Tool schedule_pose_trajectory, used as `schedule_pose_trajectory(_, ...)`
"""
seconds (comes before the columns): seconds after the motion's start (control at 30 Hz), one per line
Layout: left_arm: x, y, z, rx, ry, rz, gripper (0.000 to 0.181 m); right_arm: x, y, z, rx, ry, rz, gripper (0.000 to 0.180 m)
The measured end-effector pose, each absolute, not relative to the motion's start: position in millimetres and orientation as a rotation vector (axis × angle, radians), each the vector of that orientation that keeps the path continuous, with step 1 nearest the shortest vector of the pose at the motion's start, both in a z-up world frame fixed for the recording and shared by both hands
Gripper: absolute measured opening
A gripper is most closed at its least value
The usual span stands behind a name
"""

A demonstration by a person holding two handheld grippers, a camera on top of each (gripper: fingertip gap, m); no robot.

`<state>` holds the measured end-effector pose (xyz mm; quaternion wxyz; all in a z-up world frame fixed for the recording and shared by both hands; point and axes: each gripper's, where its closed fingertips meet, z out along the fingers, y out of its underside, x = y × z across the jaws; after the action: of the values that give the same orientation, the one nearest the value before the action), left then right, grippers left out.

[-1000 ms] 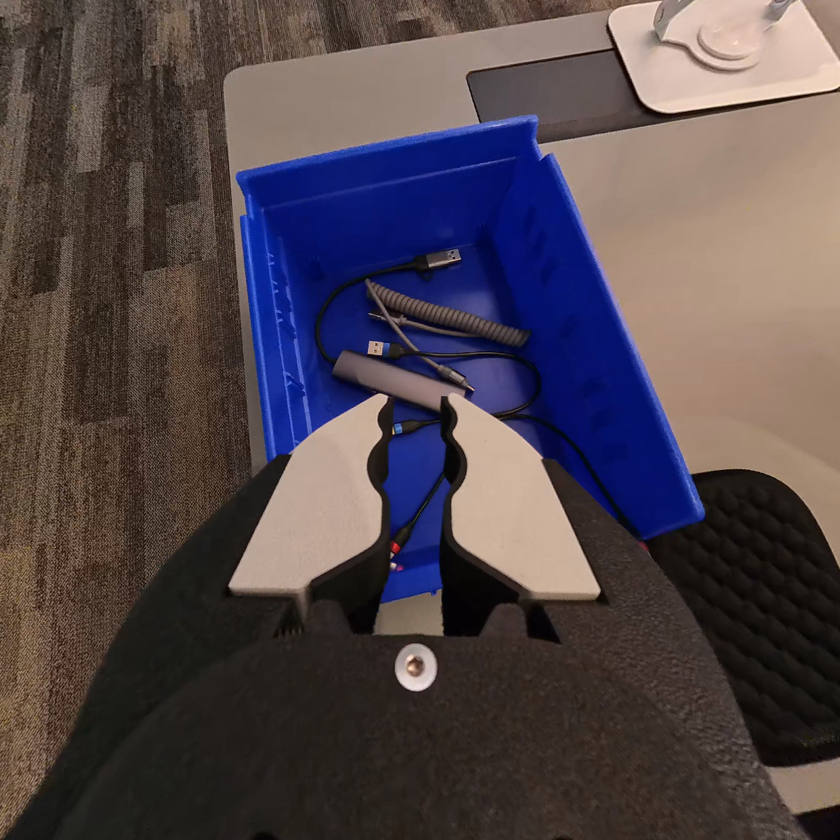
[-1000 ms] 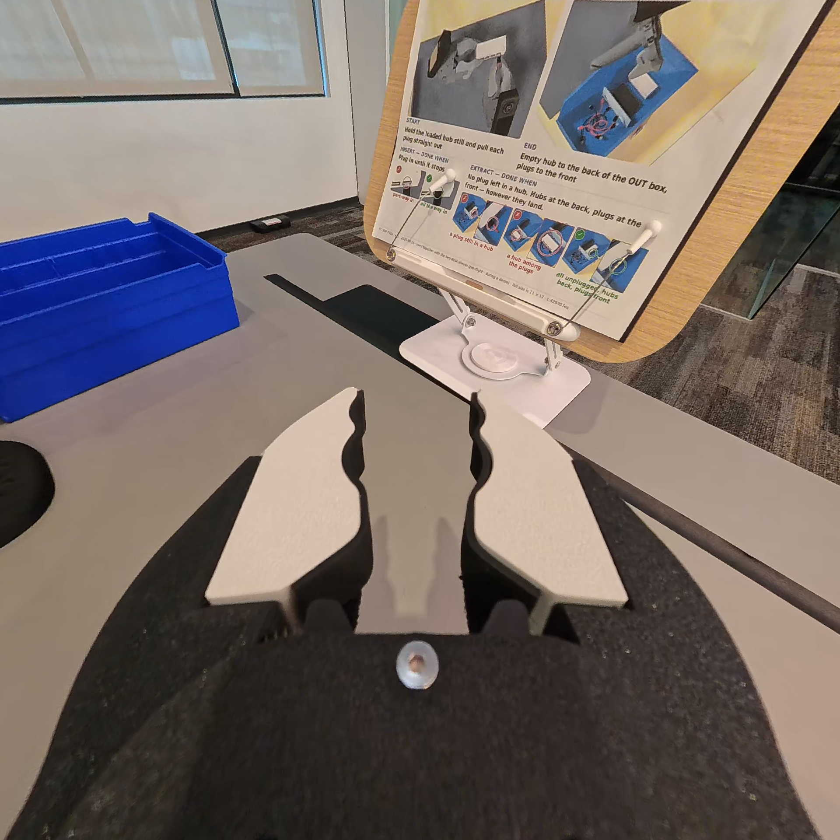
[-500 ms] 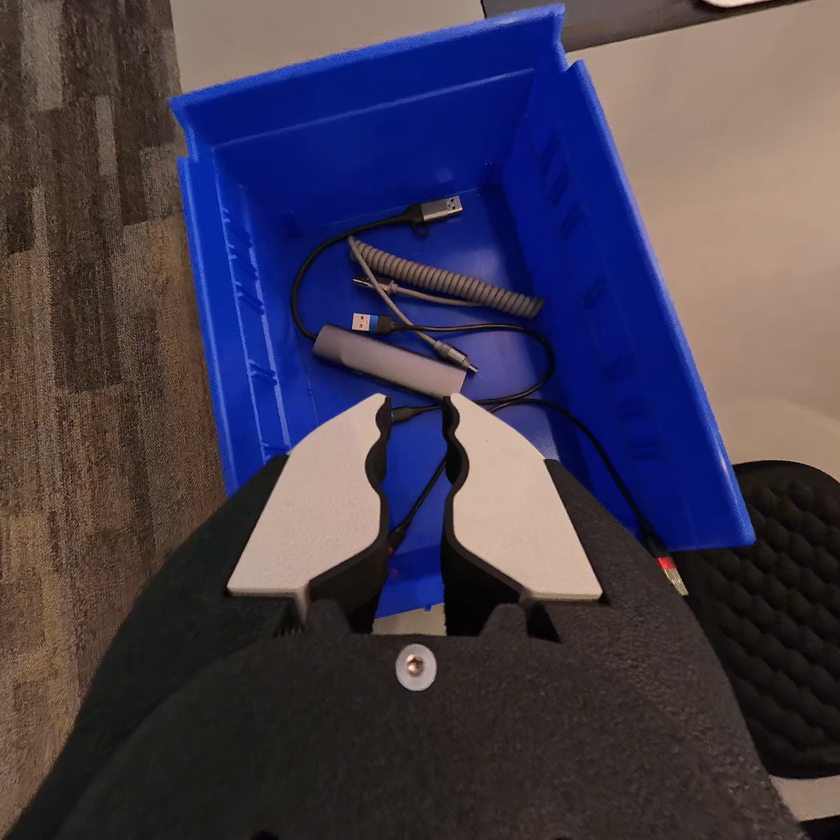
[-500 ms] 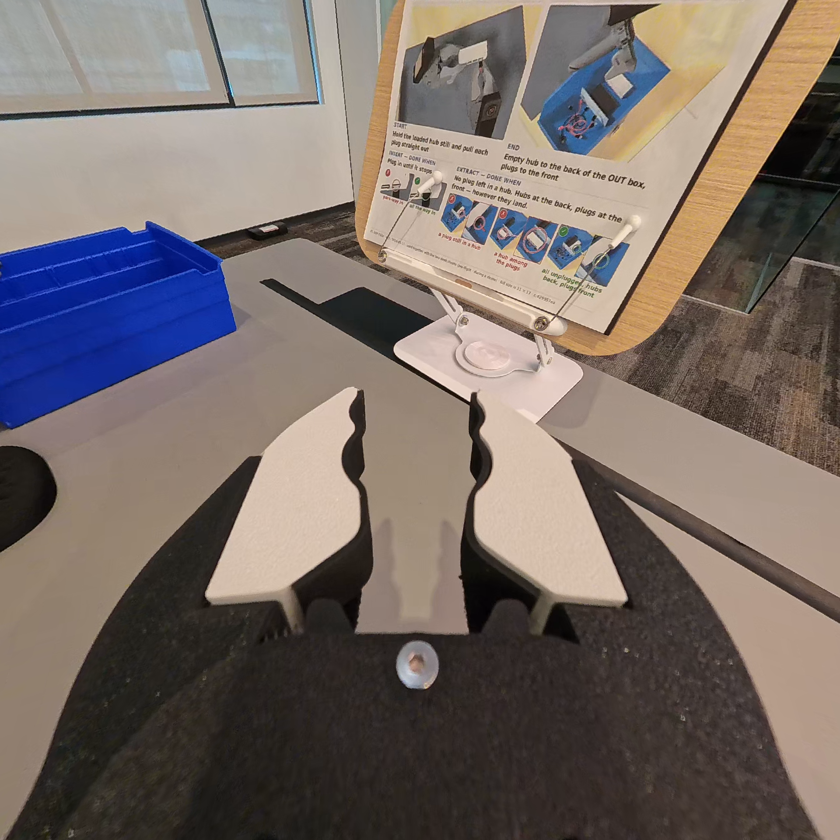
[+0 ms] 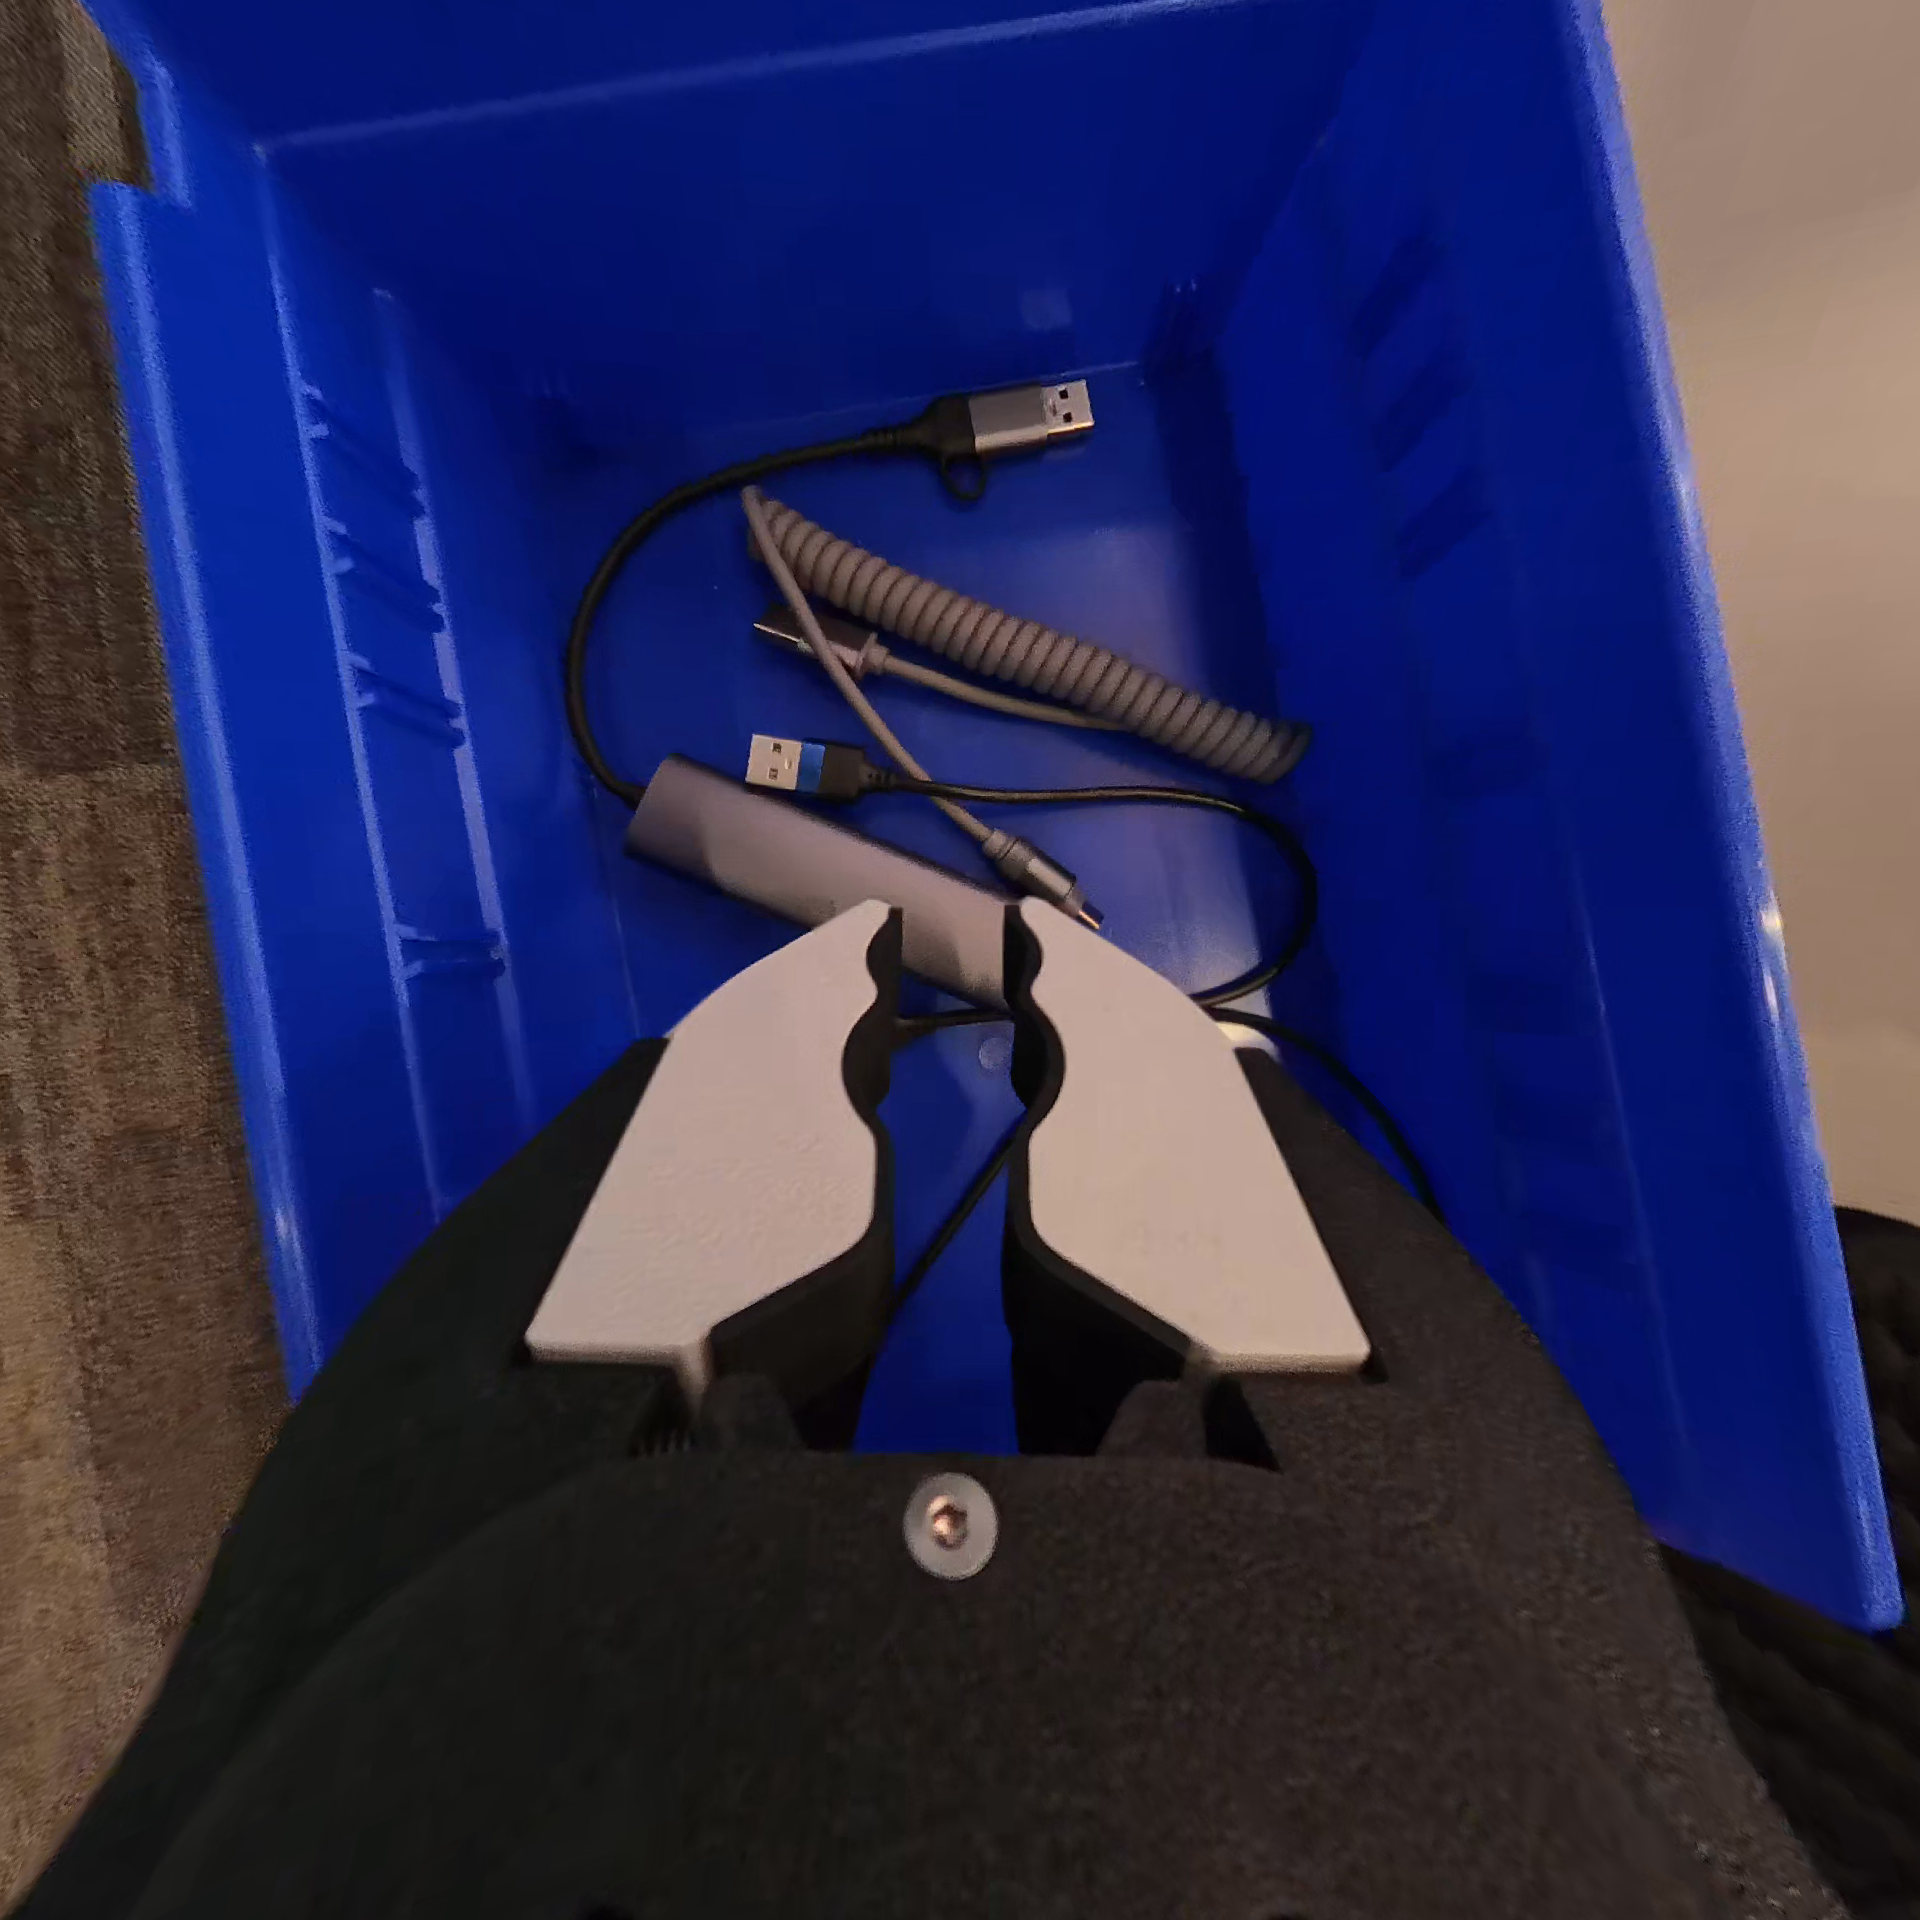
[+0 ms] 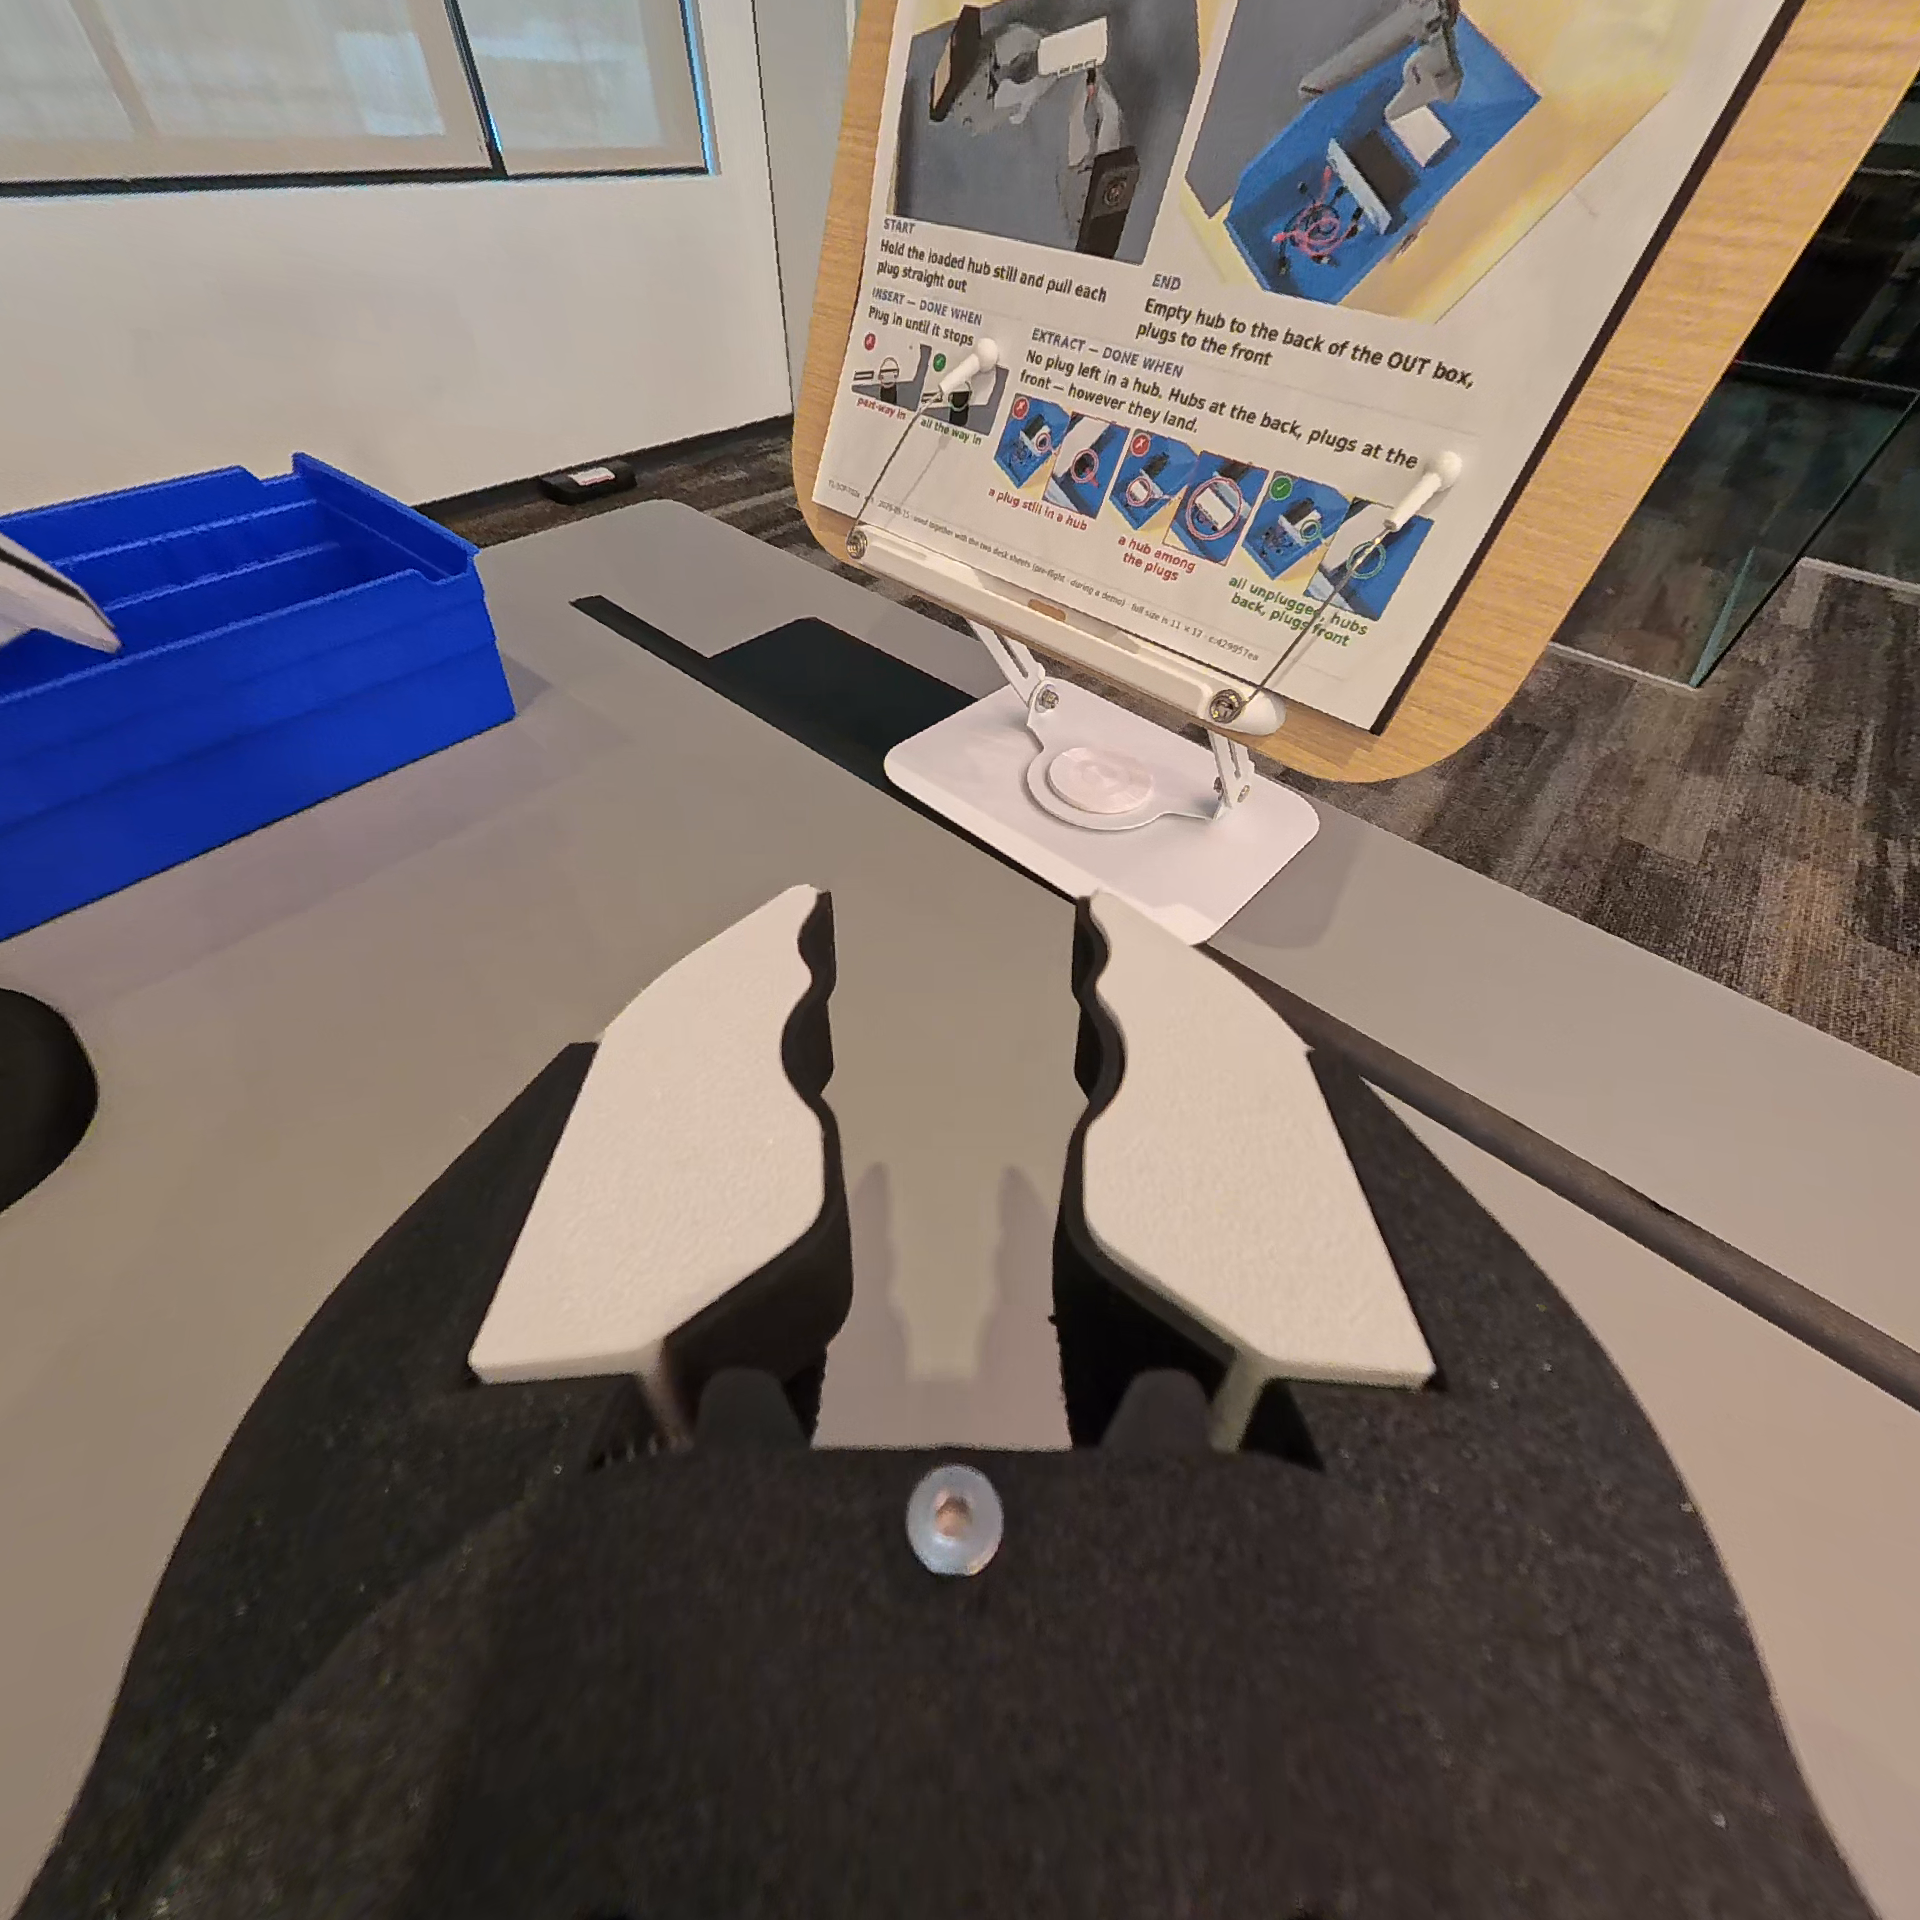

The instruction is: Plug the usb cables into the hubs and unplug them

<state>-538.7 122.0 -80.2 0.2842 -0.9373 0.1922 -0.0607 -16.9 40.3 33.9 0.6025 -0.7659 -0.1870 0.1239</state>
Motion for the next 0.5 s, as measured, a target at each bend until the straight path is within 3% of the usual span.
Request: schedule_pose_trajectory(0.5,-560,130,-107,-2.699,0.343,-0.060,0.023,-5,38,32,-1.792,-0.409,0.270,0.043)
